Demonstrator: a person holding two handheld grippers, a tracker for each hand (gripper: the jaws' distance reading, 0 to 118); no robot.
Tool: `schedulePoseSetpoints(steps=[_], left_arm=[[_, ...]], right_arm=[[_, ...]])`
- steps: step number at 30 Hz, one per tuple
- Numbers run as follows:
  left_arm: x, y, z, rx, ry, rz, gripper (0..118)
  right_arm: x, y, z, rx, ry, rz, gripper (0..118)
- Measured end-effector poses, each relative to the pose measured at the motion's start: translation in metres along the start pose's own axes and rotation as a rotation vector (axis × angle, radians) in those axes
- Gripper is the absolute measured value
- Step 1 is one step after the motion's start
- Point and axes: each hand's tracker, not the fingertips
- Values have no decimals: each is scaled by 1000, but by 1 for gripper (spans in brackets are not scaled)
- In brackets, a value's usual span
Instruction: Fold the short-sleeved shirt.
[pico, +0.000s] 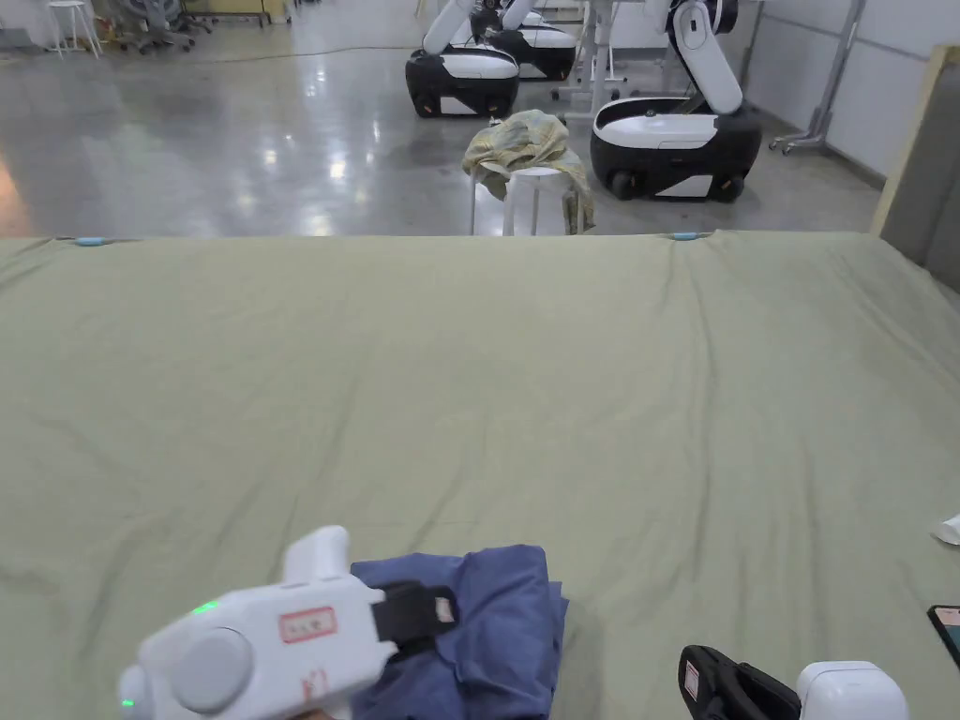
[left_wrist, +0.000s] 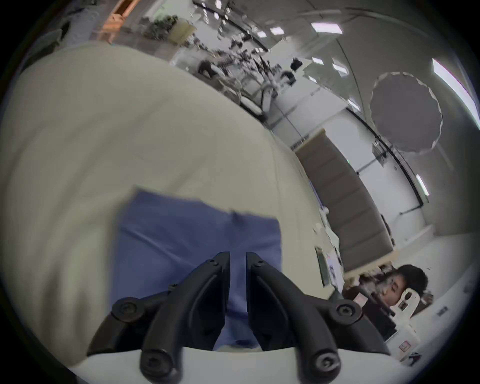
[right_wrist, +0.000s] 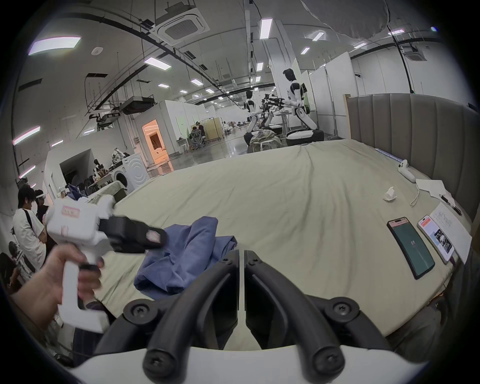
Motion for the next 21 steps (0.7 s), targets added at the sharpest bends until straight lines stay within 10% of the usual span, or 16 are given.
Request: schedulePoseSetpoints(steps=[5, 10, 14, 18, 21], left_arm=[[5, -31, -85, -130, -73, 73, 14], [10, -17, -38, -62, -125, 3, 15], [-7, 5, 40, 91, -39, -138, 78], [-59, 14, 87, 120, 45, -95, 78], [-106, 8, 86, 29, 9, 60, 78]], right_arm=[[-4, 5, -12, -48, 18, 15, 5], [-14, 10, -46, -141, 108, 19, 5], [-17, -2, -108, -219, 261, -111, 5], [3, -30, -157, -291, 469, -327, 5], [7, -40, -164, -314, 224, -227, 5]])
